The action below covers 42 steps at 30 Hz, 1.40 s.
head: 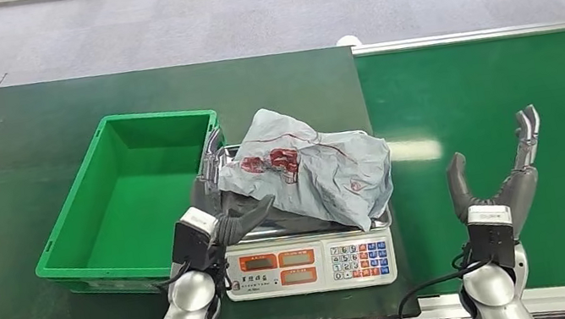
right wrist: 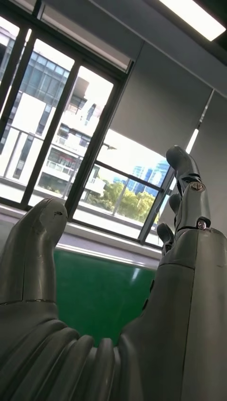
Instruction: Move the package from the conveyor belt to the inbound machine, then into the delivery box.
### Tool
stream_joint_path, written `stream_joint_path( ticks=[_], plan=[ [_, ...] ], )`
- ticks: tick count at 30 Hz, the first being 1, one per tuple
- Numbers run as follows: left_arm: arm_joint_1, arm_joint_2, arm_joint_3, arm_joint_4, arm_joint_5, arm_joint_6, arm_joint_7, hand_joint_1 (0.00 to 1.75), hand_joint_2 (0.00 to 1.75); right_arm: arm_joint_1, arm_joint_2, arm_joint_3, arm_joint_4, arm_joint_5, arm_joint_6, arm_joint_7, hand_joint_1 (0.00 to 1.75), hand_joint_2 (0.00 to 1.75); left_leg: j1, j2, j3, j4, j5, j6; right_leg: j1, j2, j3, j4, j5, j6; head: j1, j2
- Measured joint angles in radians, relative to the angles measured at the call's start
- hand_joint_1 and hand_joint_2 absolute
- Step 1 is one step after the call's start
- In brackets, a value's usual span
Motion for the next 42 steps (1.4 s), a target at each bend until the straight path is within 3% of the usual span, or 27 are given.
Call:
stream_joint_path(
  ticks=[12, 17, 20, 23, 27, 29, 42],
  plan=[
    [-0.035, -0.002, -0.011, 0.066, -0.035, 0.026, 0.014, 0.00, 1.75, -0.001, 0.000, 0.000, 0.015, -0.018, 0.011, 0.007, 0.00, 1.75, 0.000, 0.000, 0.000, 0.000, 0.000, 0.000, 0.000, 0.000, 0.000, 0.000, 0.000, 0.000, 0.000, 0.000],
    [-0.136, -0.004, -0.040, 0.183, -0.247, 0.223, 0.095, 0.00, 1.75, -0.021, 0.000, 0.007, 0.043, -0.111, 0.117, 0.063, 0.00, 1.75, 0.000, 0.000, -0.001, 0.000, 0.001, 0.001, 0.000, -0.001, 0.000, 0.000, 0.001, 0.000, 0.000, 0.000],
    [-0.214, -0.011, -0.050, 0.290, -0.308, 0.270, 0.143, 0.00, 1.75, -0.046, 0.001, 0.017, 0.084, -0.133, 0.166, 0.068, 0.00, 1.75, 0.000, 0.000, -0.001, 0.000, 0.002, 0.000, 0.000, 0.000, 0.000, 0.000, 0.002, 0.000, 0.000, 0.000],
    [-0.275, -0.023, -0.065, 0.389, -0.386, 0.311, 0.267, 0.00, 1.75, -0.070, 0.001, 0.032, 0.125, -0.135, 0.184, 0.062, 0.00, 1.75, 0.000, 0.000, -0.001, 0.000, 0.003, 0.000, 0.000, 0.000, -0.001, 0.000, 0.002, 0.001, 0.000, 0.000],
    [-0.346, -0.033, -0.118, 0.517, -0.547, 0.180, 0.601, 0.00, 1.75, -0.105, 0.002, 0.045, 0.162, -0.135, 0.211, 0.061, 0.00, 1.75, 0.000, -0.001, -0.001, 0.000, 0.003, 0.000, 0.000, 0.000, 0.000, 0.000, 0.002, 0.001, 0.000, 0.000],
    [-0.366, -0.039, -0.146, 0.565, -0.588, 0.145, 0.707, 0.00, 1.75, -0.128, 0.004, 0.047, 0.177, -0.134, 0.221, 0.064, 0.00, 1.75, 0.000, -0.001, -0.001, 0.000, 0.003, 0.000, 0.000, 0.000, 0.000, 0.000, 0.002, 0.001, 0.000, 0.000],
    [-0.447, -0.048, -0.198, 0.668, -0.701, 0.057, 0.816, 0.00, 1.75, -0.209, 0.015, 0.049, 0.233, -0.124, 0.262, 0.062, 0.00, 1.75, 0.000, -0.003, 0.006, 0.000, 0.003, 0.000, 0.000, -0.002, 0.008, 0.000, 0.002, 0.001, 0.000, 0.000]
  ],
)
